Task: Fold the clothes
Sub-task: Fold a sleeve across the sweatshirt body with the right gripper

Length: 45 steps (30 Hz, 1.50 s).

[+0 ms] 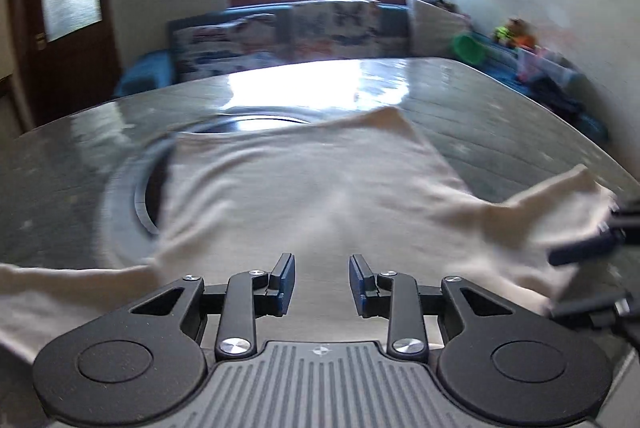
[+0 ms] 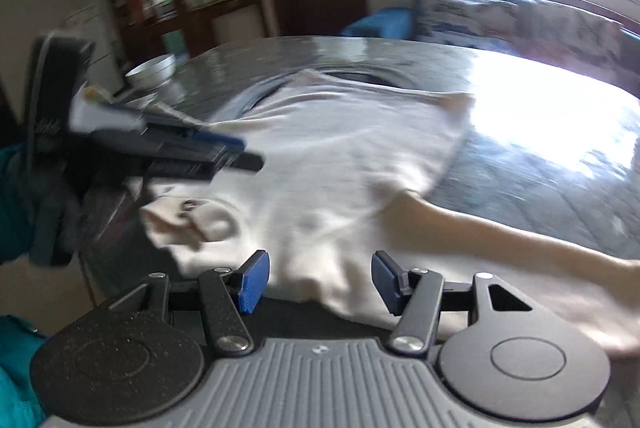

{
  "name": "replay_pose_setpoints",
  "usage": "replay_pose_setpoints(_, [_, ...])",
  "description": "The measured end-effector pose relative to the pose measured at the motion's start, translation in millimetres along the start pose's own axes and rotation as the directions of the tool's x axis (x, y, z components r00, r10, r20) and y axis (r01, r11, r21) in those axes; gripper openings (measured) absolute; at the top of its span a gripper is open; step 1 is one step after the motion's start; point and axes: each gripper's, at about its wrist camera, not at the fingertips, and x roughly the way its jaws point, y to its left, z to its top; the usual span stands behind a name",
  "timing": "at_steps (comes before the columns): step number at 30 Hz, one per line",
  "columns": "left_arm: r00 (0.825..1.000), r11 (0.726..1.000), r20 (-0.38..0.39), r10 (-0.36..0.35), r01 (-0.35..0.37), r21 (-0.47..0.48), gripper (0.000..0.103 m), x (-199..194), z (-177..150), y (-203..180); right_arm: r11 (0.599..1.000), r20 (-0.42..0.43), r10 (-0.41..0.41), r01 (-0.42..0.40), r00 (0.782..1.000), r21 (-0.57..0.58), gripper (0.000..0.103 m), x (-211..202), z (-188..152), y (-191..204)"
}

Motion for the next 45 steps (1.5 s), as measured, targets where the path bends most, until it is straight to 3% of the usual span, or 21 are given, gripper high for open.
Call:
replay_pose_setpoints(7, [0.996, 0.986, -0.016, -0.089, 0.090, 0.140, 0.040, -1, -19, -39, 0.989, -0.010, -0.115, 0.116, 0.993, 0.095, 0.058, -8, -17, -38])
replay_pose_setpoints(12, [0.995, 0.972, -0.009, -0.095, 0.094, 0.216, 0.046, -7, -30, -52, 0.963, -0.026, -0.229, 0.231, 0.973, 0.140, 0.058, -19, -32, -64])
replay_pose_setpoints(21, [0.991, 0.969, 0.018, -0.133, 0.126, 0.213, 0.048, -15, -22, -59, 0.917, -0.013, -0.352, 0.347, 0.936, 0.197, 0.058, -27, -38, -100])
replay_pose_setpoints(27, [0.988, 0.958, -0.016, -0.156, 0.155, 0.241, 0.048, -8, -32, -66, 0.883, -0.019, -0.415, 0.408, 0.910, 0.232, 0.058, -38, -48, -121])
replay_pose_setpoints(35, [0.987, 0.956, 0.000, -0.163, 0.158, 0.245, 0.048, -14, -29, -67, 0.837, -0.018, -0.492, 0.478, 0.871, 0.266, 0.058, -47, -48, -140])
replay_pose_setpoints(45, [0.980, 0.952, 0.016, -0.196, 0.186, 0.244, 0.046, -12, -24, -76, 0.813, -0.030, -0.504, 0.487, 0.863, 0.319, 0.058, -49, -55, -148])
